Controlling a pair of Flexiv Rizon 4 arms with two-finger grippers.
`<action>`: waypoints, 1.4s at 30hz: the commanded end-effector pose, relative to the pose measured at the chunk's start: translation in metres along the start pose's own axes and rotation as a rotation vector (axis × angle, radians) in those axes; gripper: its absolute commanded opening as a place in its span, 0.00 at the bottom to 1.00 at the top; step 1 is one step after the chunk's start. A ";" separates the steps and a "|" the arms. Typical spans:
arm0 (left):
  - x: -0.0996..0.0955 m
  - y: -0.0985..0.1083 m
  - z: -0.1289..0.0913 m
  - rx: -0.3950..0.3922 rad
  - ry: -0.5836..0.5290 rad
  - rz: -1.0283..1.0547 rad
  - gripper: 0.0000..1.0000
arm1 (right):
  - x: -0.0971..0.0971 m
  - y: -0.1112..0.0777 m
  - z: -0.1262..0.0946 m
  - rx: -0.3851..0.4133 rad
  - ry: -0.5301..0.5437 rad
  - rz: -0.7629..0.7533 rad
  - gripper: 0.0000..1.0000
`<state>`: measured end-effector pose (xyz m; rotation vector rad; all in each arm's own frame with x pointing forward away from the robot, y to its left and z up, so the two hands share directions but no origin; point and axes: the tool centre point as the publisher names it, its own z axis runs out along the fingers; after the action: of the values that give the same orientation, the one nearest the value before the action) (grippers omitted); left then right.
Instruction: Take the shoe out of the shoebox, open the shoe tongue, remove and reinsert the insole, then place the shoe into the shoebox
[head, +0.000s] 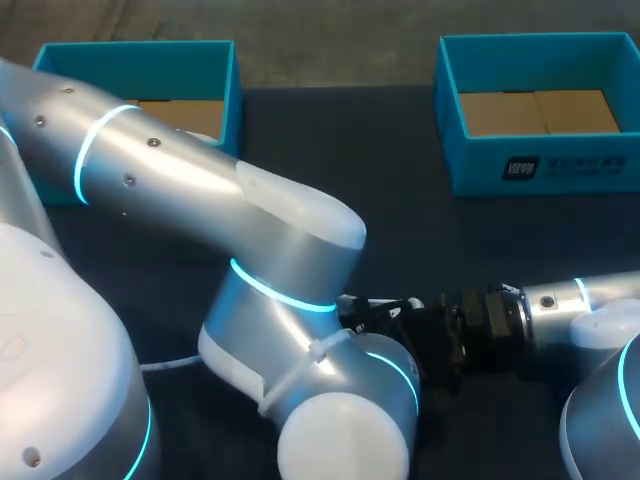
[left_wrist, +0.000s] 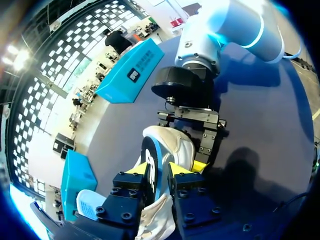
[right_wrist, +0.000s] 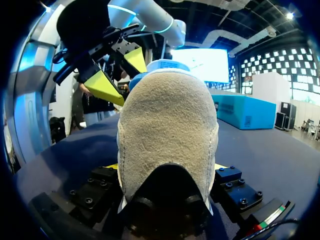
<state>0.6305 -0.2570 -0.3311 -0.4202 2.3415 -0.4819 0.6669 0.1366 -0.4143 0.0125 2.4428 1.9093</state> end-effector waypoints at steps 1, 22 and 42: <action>0.005 0.001 0.002 -0.002 -0.045 -0.009 0.21 | 0.001 0.001 0.000 0.006 0.000 0.001 0.00; -0.003 0.000 -0.005 0.021 -0.015 -0.031 0.00 | 0.001 0.001 0.000 0.006 0.000 0.001 0.00; -0.005 -0.017 -0.011 0.074 0.044 -0.037 0.18 | 0.001 0.001 0.000 0.006 0.000 0.001 0.00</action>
<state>0.6253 -0.2733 -0.3114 -0.4315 2.3410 -0.5809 0.6669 0.1366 -0.4143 0.0125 2.4428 1.9093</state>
